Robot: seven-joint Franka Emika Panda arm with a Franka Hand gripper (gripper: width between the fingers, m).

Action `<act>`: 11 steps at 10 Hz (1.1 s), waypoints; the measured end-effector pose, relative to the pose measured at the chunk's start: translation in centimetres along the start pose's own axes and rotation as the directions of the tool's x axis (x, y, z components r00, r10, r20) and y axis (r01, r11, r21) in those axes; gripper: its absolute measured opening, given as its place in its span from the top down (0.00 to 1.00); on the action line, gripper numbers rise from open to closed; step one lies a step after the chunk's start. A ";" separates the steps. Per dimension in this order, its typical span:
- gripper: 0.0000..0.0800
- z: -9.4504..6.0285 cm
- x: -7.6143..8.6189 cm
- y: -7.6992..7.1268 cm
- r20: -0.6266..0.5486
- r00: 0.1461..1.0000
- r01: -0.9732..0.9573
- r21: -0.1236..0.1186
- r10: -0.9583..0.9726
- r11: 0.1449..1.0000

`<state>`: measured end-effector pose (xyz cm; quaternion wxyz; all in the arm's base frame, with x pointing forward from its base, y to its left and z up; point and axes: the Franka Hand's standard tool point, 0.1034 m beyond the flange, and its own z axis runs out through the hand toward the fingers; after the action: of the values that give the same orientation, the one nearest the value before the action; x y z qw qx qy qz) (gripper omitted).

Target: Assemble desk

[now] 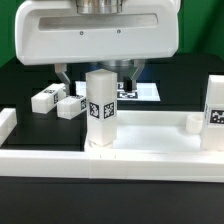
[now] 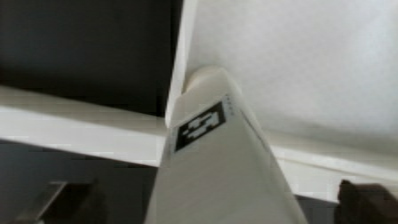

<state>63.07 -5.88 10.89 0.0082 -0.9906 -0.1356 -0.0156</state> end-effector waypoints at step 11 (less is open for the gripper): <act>0.64 0.0 -0.1 0.1 0.008 0.946 0.325 -0.006 -0.325 0.946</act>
Offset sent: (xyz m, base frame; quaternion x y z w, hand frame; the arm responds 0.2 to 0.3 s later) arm -0.0029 0.0055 0.0015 -0.0038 -0.0022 -0.2059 0.9786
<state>63.01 -6.03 10.85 0.0013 -0.9547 -0.2971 -0.0136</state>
